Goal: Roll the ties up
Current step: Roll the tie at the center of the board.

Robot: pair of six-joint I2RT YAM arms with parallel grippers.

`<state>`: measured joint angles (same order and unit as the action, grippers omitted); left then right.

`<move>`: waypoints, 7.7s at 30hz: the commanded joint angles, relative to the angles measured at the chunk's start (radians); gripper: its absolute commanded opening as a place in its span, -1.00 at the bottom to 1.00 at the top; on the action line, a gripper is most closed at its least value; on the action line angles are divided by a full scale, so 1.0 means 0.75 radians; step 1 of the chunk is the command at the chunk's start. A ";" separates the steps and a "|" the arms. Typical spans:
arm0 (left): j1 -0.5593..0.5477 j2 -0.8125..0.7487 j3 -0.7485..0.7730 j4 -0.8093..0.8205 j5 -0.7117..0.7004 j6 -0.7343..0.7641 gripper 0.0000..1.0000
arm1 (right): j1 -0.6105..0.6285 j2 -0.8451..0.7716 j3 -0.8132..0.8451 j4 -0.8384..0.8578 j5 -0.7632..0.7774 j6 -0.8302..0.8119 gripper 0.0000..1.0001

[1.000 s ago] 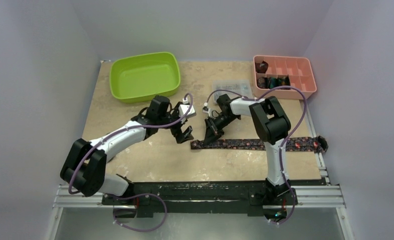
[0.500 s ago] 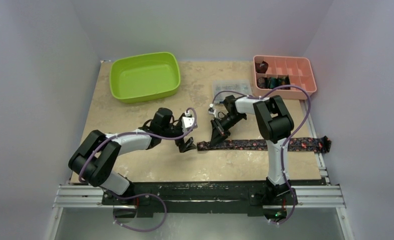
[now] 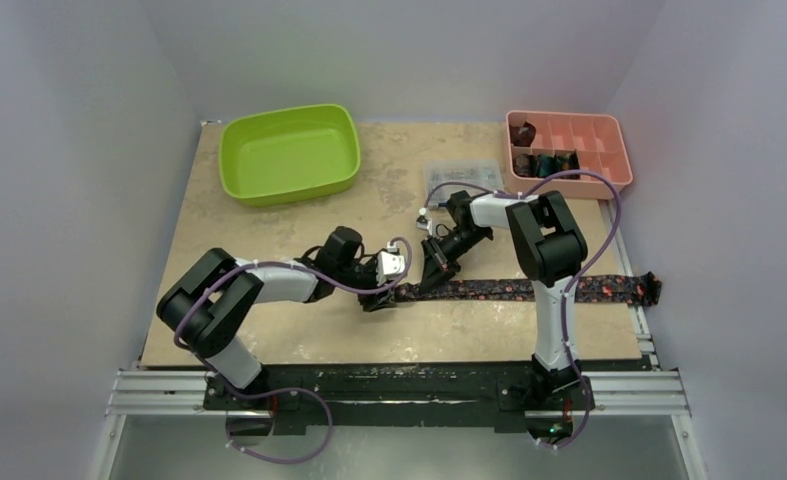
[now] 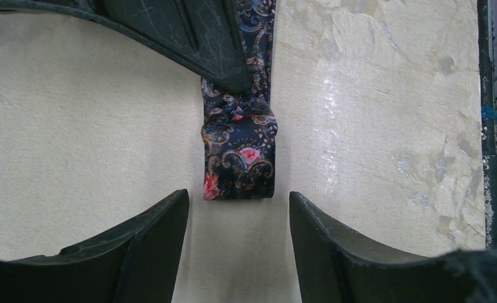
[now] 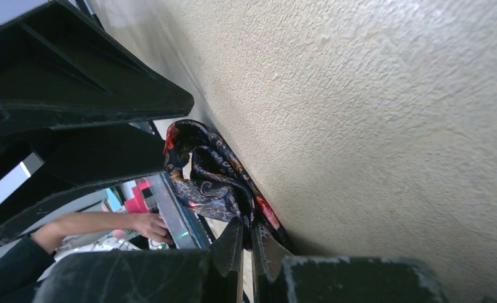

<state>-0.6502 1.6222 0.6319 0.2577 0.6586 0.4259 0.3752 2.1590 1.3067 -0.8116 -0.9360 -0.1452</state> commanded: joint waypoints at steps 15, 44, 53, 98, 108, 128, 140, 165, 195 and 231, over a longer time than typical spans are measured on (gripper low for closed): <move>-0.126 0.011 0.140 0.085 -0.095 -0.059 -0.37 | -0.002 0.044 0.013 0.086 0.157 -0.028 -1.00; -0.180 0.226 0.256 -0.235 -0.225 0.118 -0.43 | -0.059 -0.132 0.104 -0.095 -0.002 -0.010 -0.53; -0.178 0.248 0.299 -0.284 -0.220 0.166 -0.38 | -0.075 -0.195 0.029 -0.044 -0.106 0.072 -0.23; -0.250 0.303 0.428 -0.220 -0.226 -0.018 0.15 | -0.063 -0.206 -0.057 0.131 0.101 0.083 -1.00; -0.252 0.308 0.389 -0.253 -0.292 0.027 -0.33 | -0.092 -0.239 -0.062 0.030 0.015 0.067 -0.43; -0.254 0.308 0.385 -0.267 -0.312 0.019 -0.29 | -0.095 -0.178 -0.136 0.030 -0.098 0.071 -0.20; -0.257 0.303 0.385 -0.286 -0.305 0.023 -0.26 | -0.093 -0.157 -0.122 0.101 -0.011 0.119 0.12; -0.175 0.184 0.216 -0.028 -0.194 -0.108 0.28 | -0.097 -0.114 -0.154 0.164 0.282 0.074 -1.00; -0.312 0.326 0.397 0.143 -0.178 -0.207 -0.18 | -0.081 -0.192 -0.248 0.304 0.275 0.112 -1.00; -0.291 0.299 0.214 -0.190 -0.504 -0.066 -0.30 | -0.043 -0.333 -0.180 0.199 0.108 0.011 -0.55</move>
<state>-0.8688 1.7824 0.7876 0.3248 0.3595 0.3374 0.3515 1.9736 1.1213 -0.6033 -0.8738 -0.0624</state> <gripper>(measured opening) 0.372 0.170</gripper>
